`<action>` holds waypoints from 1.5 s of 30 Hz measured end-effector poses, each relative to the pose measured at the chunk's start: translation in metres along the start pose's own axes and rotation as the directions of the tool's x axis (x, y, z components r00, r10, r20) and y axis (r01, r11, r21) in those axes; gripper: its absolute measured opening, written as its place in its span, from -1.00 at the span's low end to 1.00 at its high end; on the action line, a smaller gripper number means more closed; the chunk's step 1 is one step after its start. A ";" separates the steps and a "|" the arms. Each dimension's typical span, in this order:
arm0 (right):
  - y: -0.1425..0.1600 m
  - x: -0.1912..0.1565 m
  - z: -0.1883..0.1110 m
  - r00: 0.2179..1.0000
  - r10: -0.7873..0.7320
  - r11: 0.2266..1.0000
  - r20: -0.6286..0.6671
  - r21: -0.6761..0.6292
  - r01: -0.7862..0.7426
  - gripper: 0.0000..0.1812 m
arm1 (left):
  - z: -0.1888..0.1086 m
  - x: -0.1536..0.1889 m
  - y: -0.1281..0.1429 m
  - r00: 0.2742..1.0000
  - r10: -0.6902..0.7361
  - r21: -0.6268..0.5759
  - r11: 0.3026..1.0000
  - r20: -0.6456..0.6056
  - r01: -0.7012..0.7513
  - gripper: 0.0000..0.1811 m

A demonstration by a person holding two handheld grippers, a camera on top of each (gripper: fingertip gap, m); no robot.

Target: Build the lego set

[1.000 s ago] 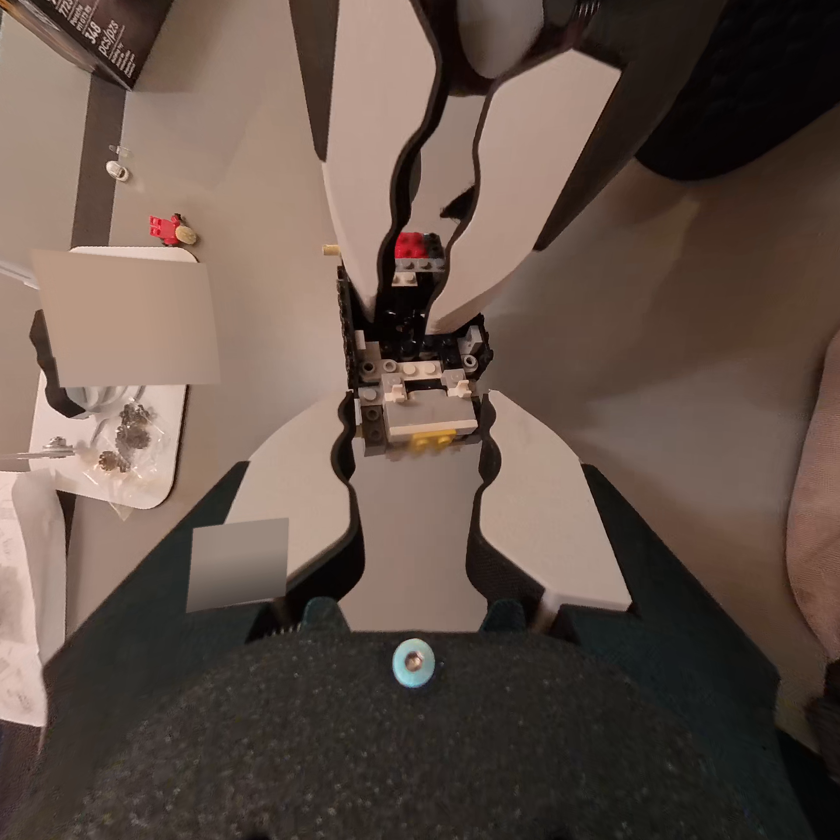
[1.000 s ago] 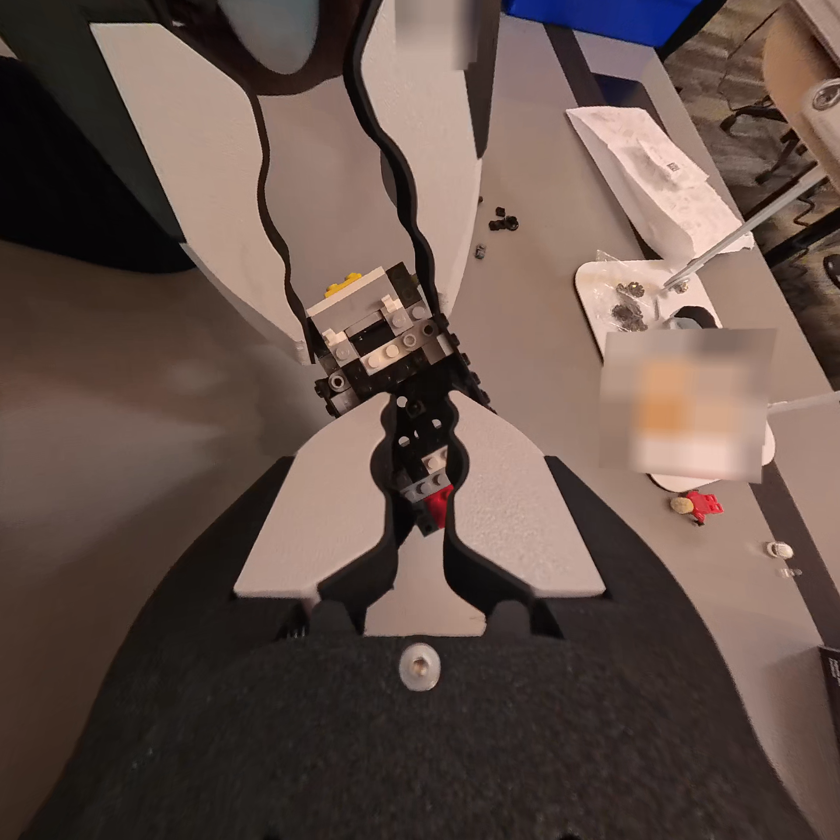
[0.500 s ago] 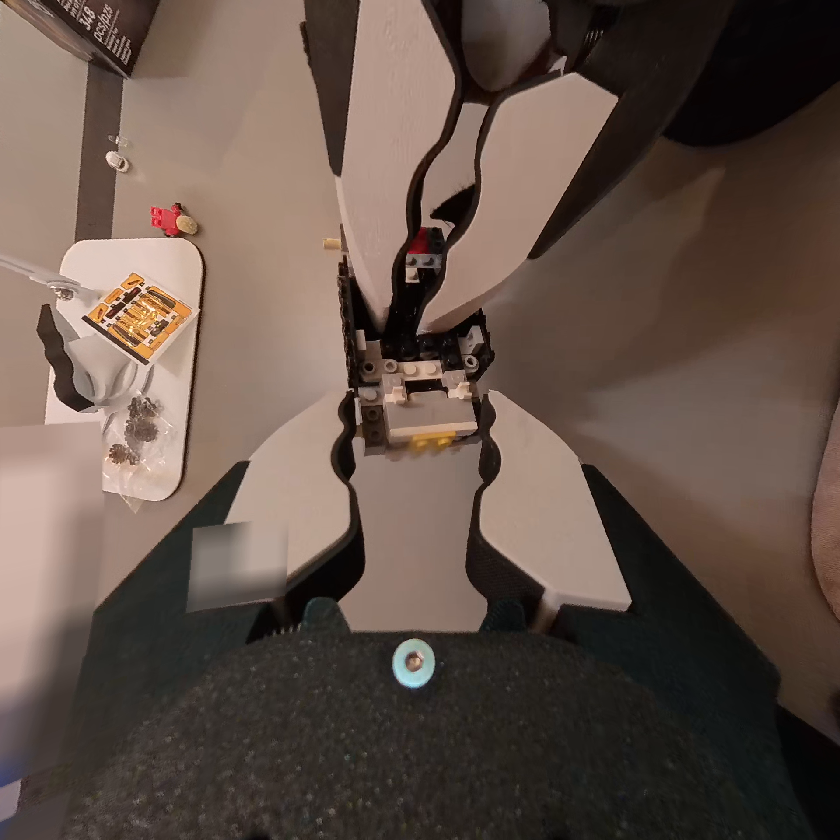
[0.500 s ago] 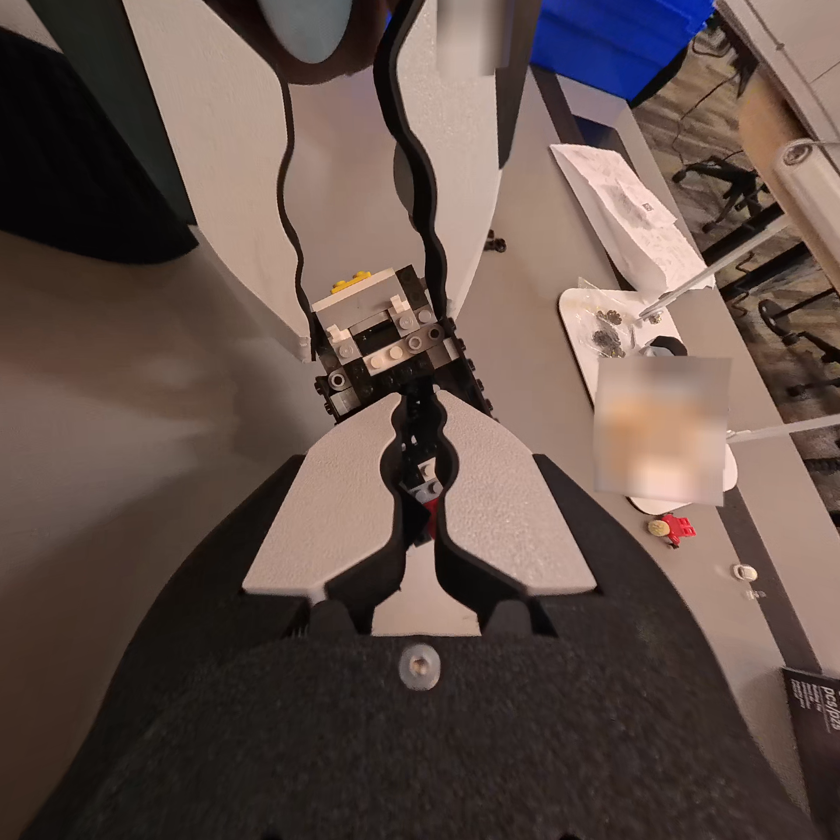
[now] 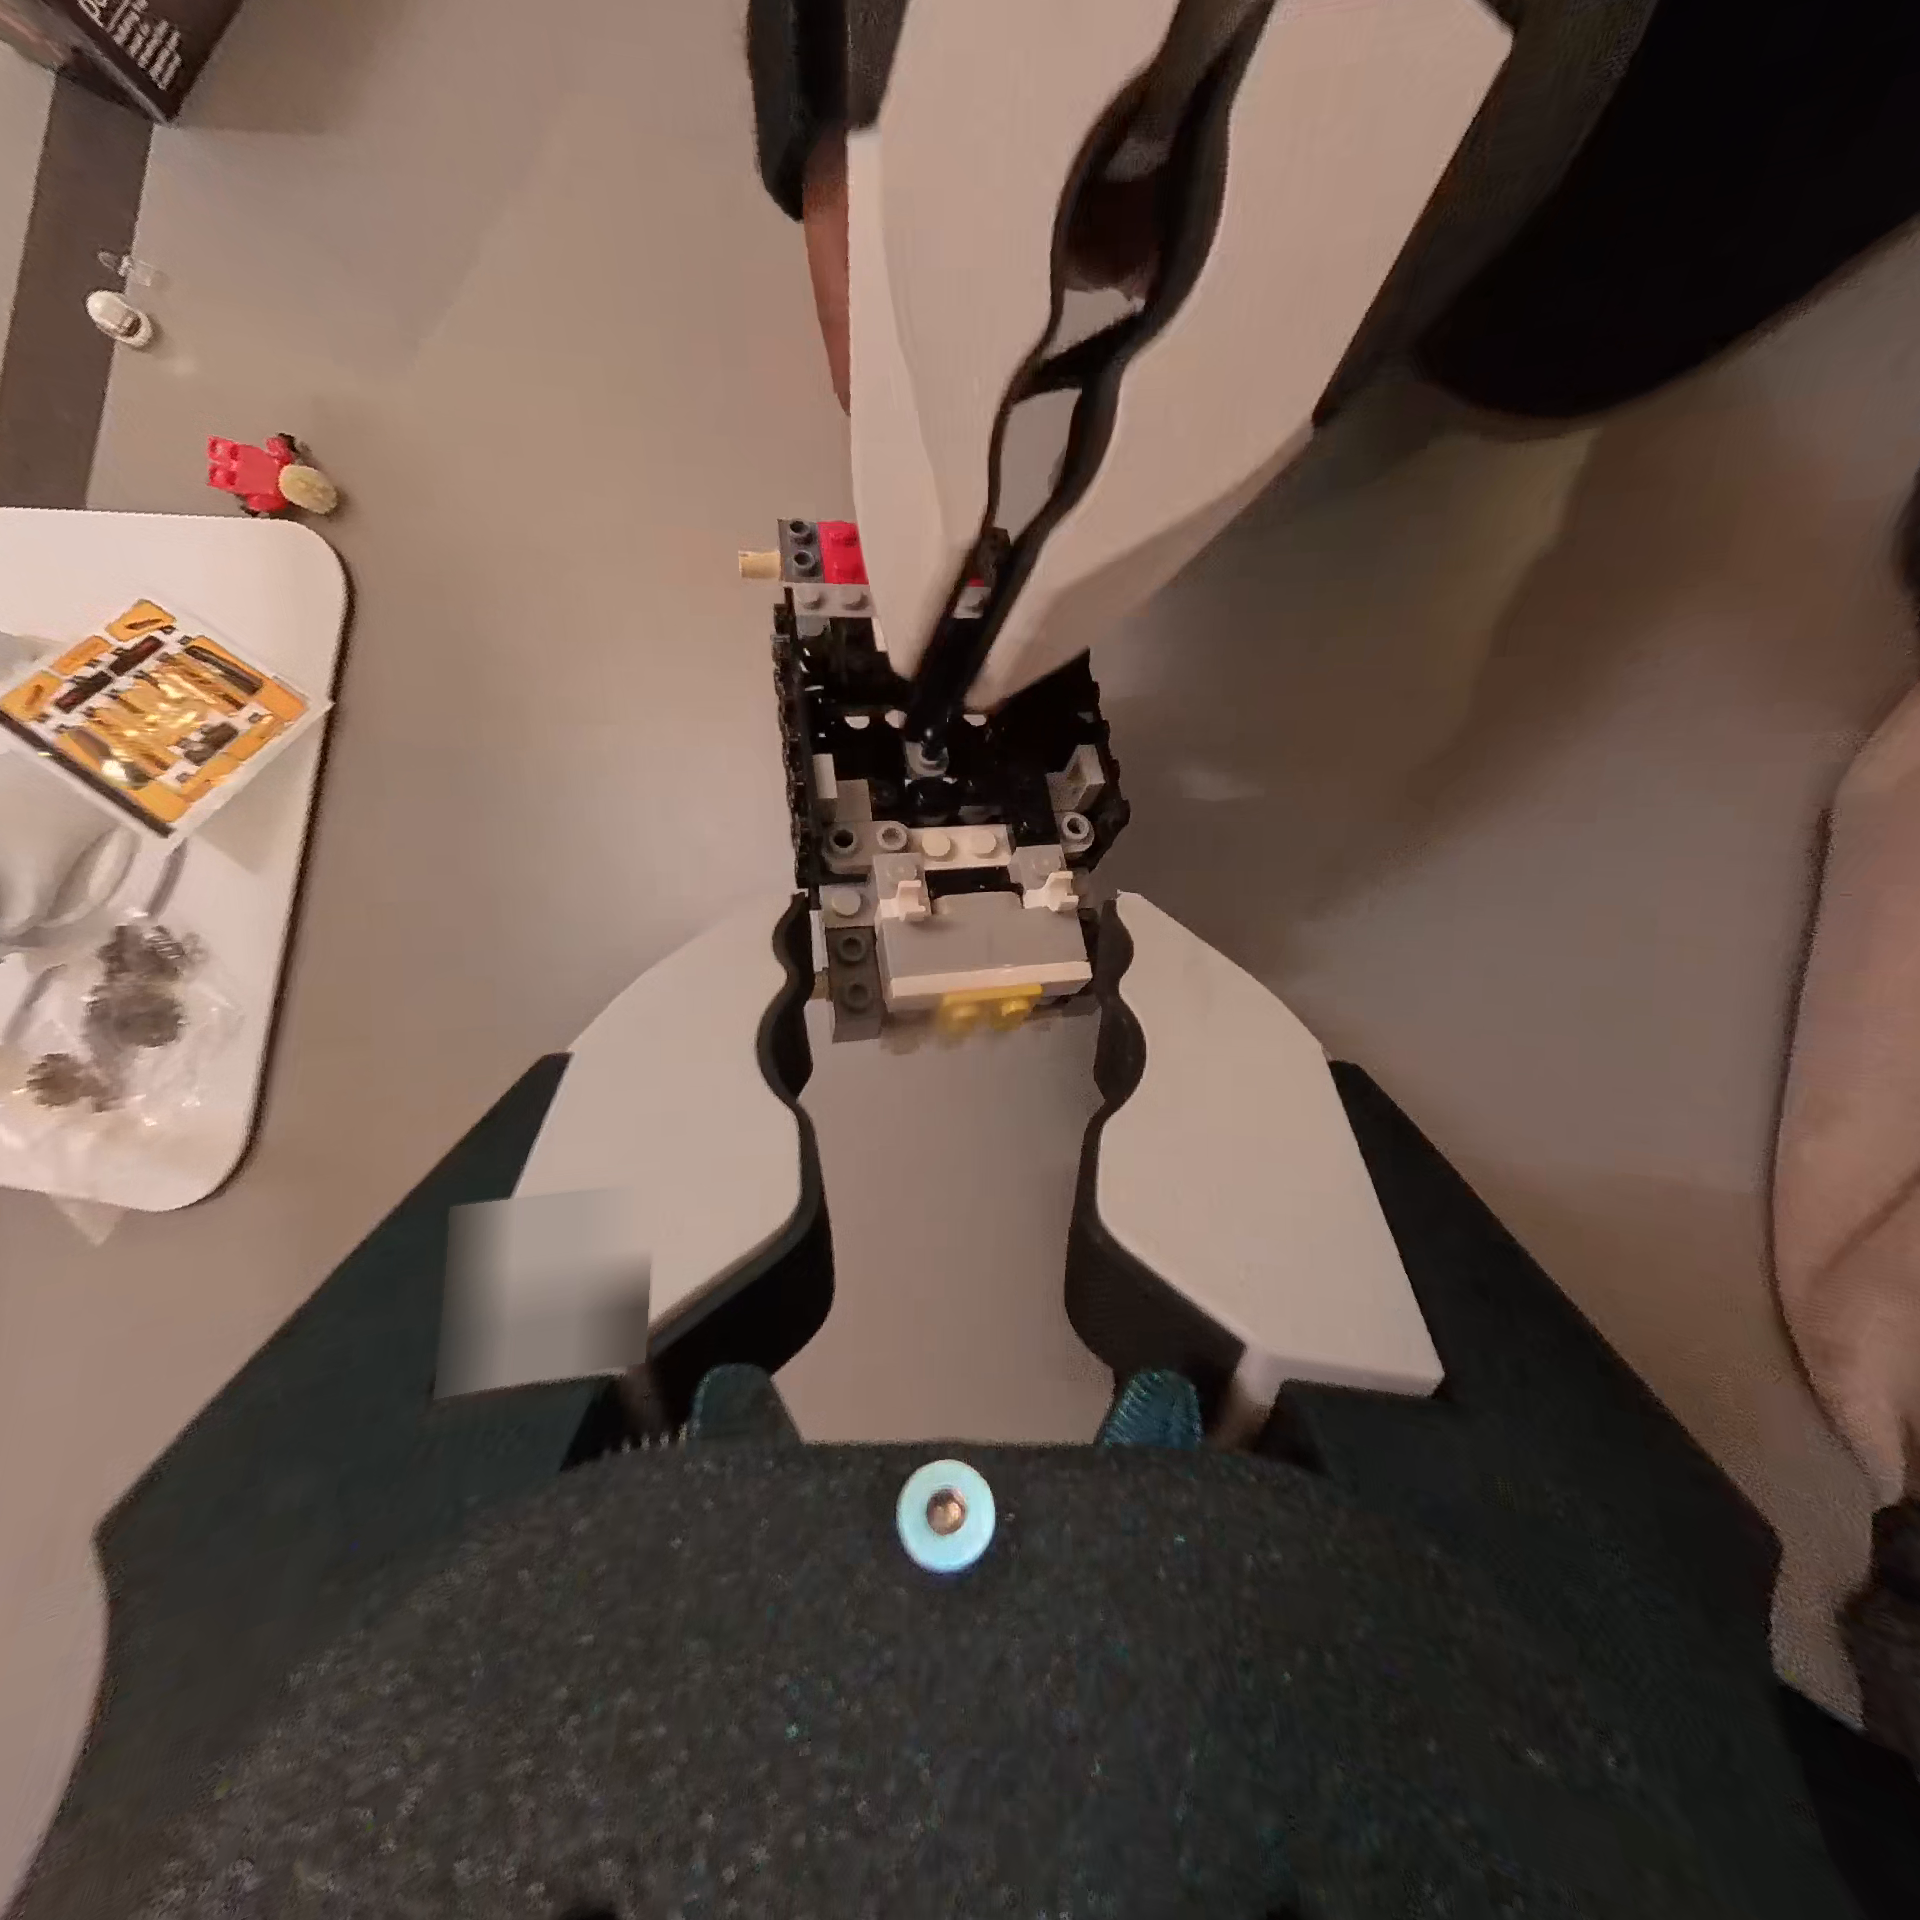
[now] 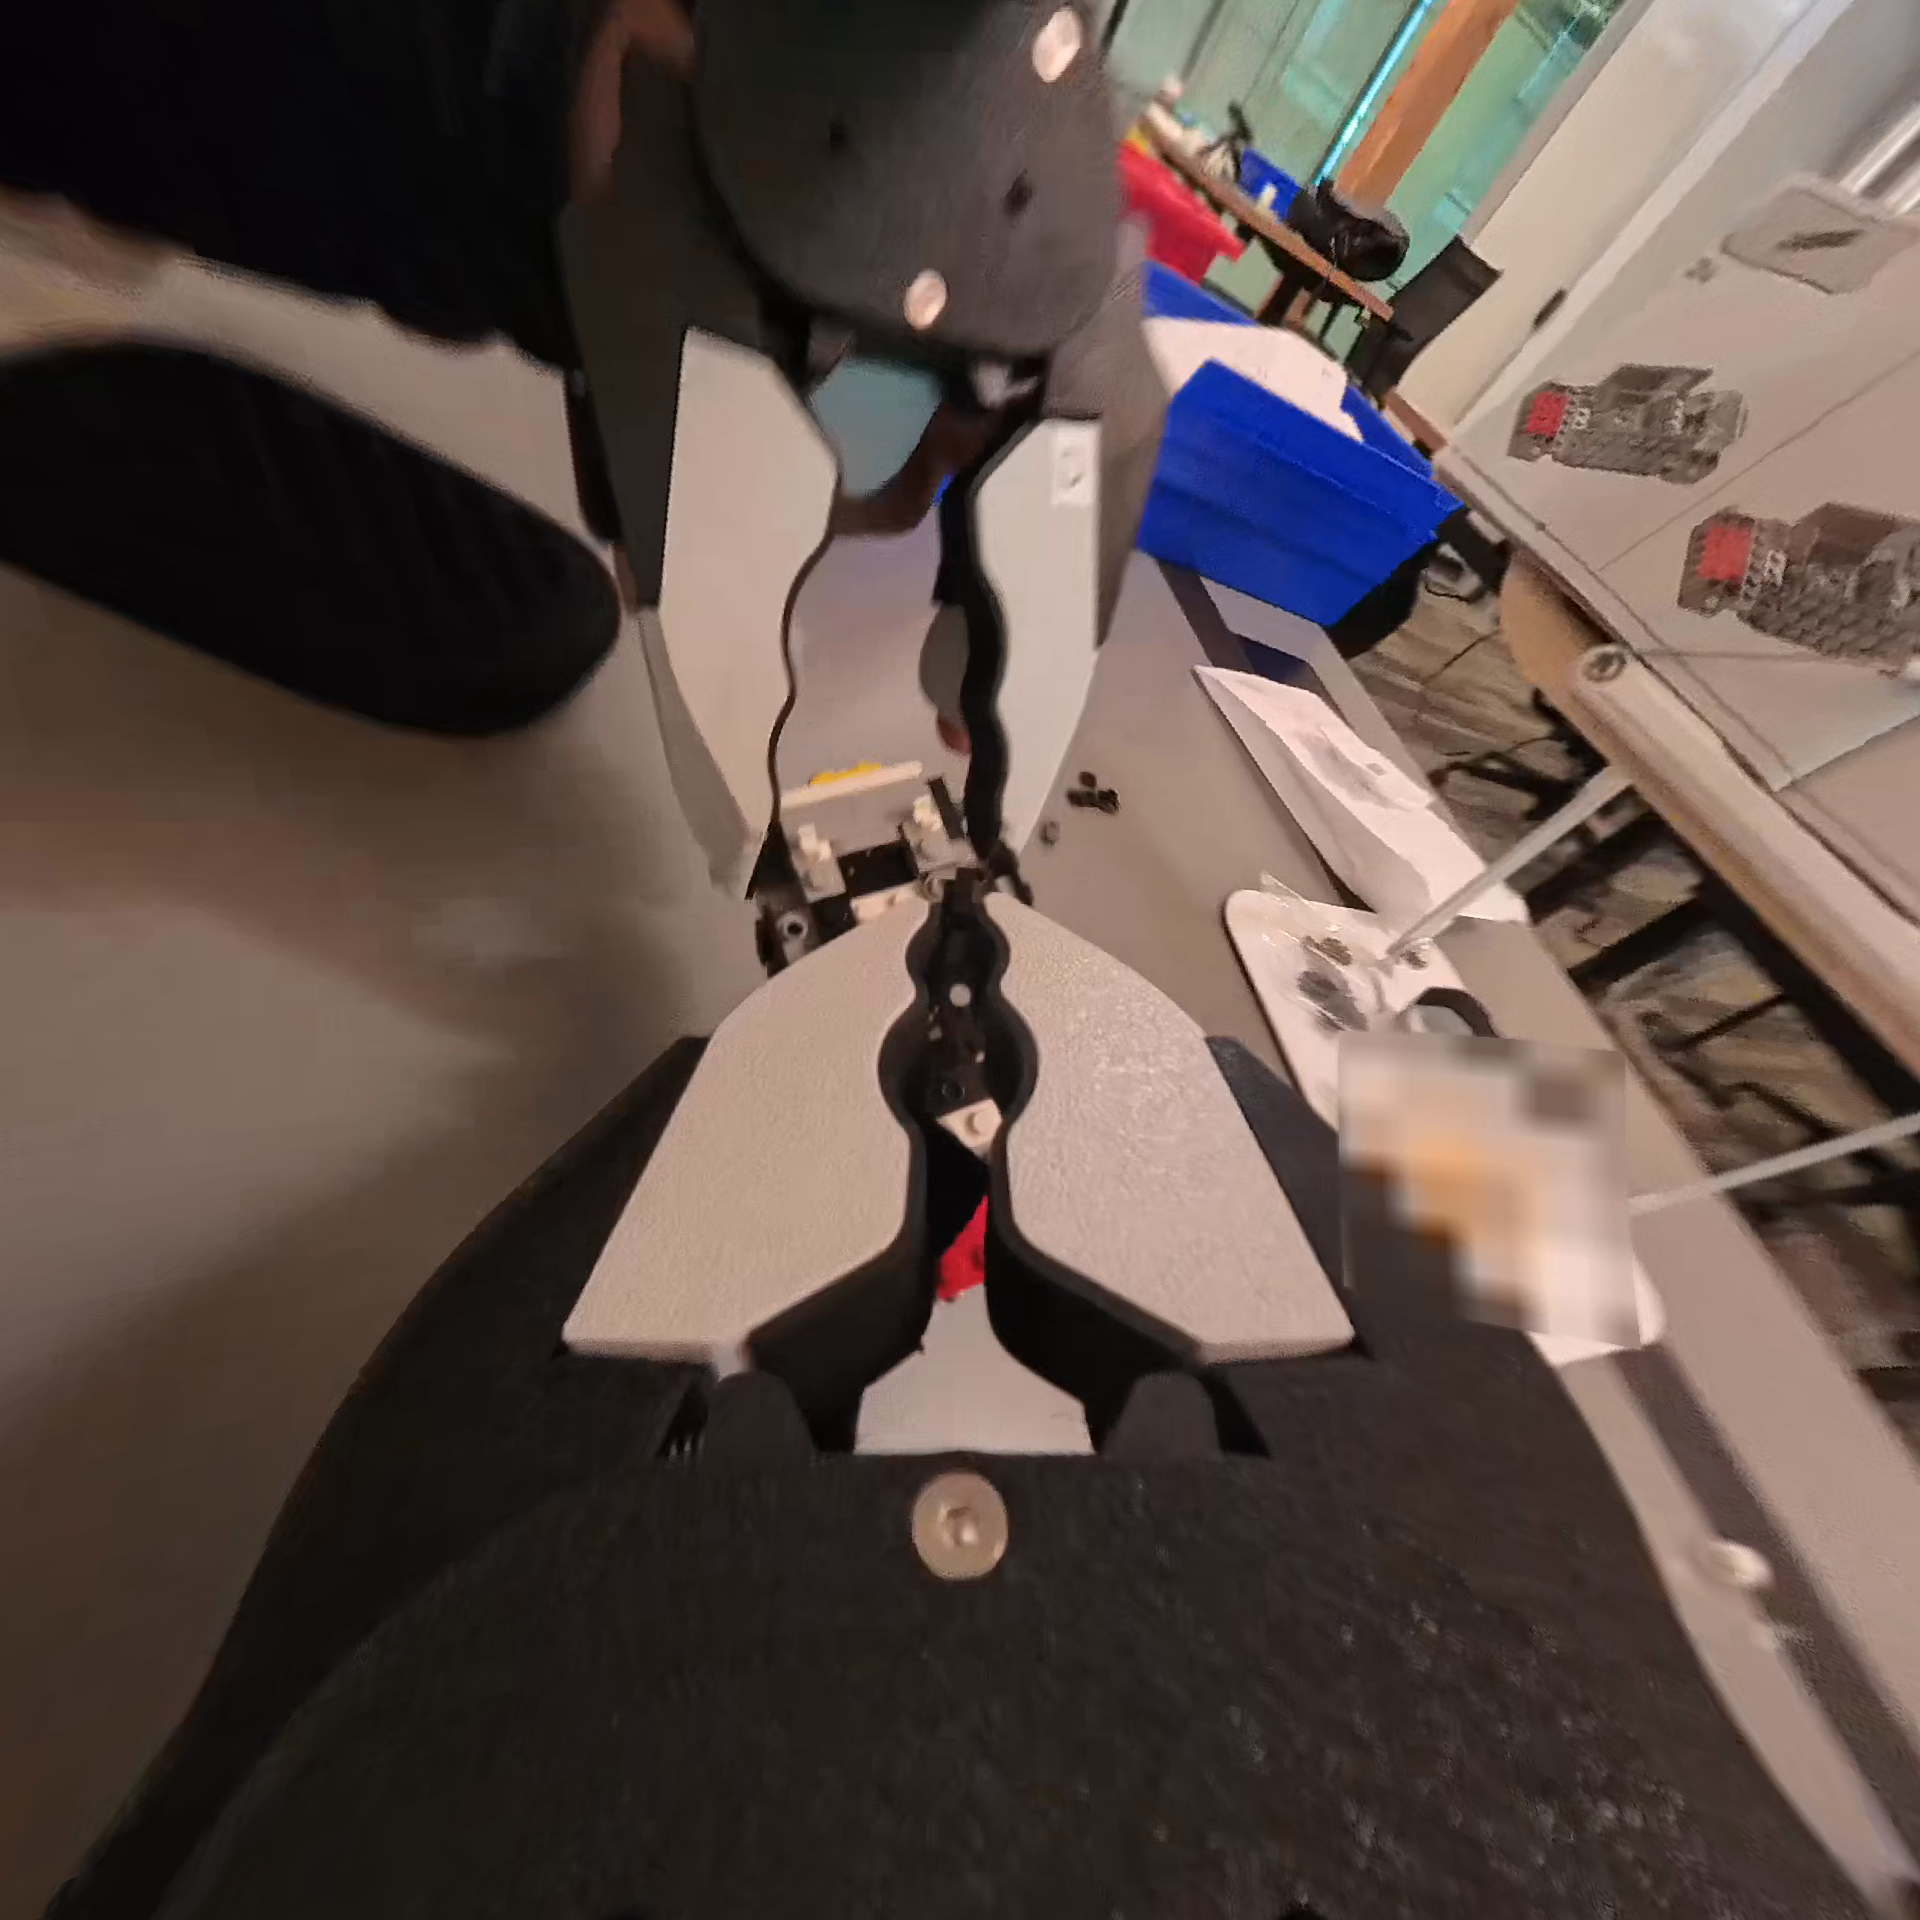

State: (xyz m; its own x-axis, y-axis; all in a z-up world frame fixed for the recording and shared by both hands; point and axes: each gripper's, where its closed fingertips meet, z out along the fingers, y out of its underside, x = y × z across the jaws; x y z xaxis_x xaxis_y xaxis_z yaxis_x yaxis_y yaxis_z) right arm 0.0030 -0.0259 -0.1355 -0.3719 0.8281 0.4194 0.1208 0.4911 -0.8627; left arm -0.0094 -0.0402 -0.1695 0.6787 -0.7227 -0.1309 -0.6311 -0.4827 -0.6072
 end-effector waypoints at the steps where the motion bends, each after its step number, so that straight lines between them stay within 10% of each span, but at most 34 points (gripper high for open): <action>1: -0.003 0.004 -0.003 0.998 0.061 0.998 0.007 0.029 -0.062 -0.96 | 0.002 0.000 0.000 1.000 -0.023 0.025 0.999 -0.021 0.023 -0.42; 19: 0.038 0.000 0.004 0.827 0.531 0.845 0.184 -0.040 -0.533 -0.96 | 0.054 0.008 0.044 0.963 -0.151 0.144 0.972 -0.224 0.186 -0.32; 31: 0.012 -0.019 0.005 0.829 0.467 0.853 0.307 0.089 -0.514 -0.96 | 0.000 0.006 -0.022 0.883 -0.169 0.534 0.741 -0.438 0.408 -0.76; 45: 0.016 -0.026 0.005 0.815 0.466 0.856 0.346 0.058 -0.514 -0.92 | 0.006 0.019 -0.016 0.785 -0.238 0.378 0.773 -0.572 0.510 -0.95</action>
State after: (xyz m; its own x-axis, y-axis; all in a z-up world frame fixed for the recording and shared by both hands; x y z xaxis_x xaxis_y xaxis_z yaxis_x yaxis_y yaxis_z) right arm 0.0100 -0.0411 -0.1617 -0.5648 0.8099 -0.1580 0.2409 -0.0213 -0.9703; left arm 0.0155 -0.0431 -0.1673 0.4683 -0.7354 0.4898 0.0002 -0.5542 -0.8324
